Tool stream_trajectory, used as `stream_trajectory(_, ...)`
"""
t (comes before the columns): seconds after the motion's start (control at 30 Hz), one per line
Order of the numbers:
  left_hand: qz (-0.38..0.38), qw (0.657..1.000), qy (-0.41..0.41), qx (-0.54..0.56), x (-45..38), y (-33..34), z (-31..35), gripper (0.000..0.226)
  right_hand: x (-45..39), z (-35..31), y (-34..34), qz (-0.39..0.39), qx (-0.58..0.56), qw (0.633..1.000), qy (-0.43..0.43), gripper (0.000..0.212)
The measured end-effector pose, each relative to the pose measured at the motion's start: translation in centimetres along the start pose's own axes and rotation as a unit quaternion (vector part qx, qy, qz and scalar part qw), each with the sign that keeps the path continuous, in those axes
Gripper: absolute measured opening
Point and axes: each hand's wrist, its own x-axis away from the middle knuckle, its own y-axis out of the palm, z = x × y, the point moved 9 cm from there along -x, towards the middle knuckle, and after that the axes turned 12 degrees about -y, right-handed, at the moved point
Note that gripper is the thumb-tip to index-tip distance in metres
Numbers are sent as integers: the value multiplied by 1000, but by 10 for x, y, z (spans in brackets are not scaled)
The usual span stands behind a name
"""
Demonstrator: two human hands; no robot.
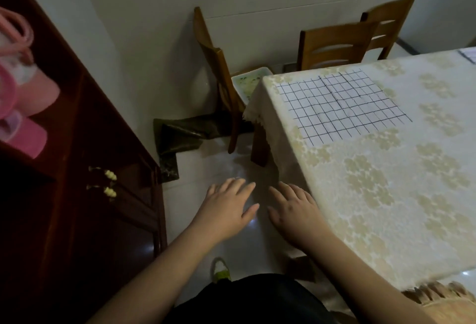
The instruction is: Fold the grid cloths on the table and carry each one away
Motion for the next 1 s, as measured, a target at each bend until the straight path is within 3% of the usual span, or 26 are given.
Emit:
stream_trajectory(0.3, -15, 994, 93, -58, -89, -33, -13, 60, -63, 34, -17, -6, -20, 996, 90, 57)
stream_trajectory(0.53, -15, 986, 152, -72, -165, -46, 27, 59, -89, 93, -32, 4, -31, 987, 156, 58)
stream_trajectory(0.63, -21, 982, 168, -88, -202, -46, 47, 58, -108, 124, -37, 14, -54, 983, 173, 71)
stream_trajectory(0.77, -37, 977, 187, -96, -252, -57, 73, 59, -128, 178, -45, 13, -71, 976, 203, 58)
stream_trajectory(1.0, -46, 967, 221, -117, -332, -60, 120, 83, -154, 249, -60, 29, -88, 967, 236, 81)
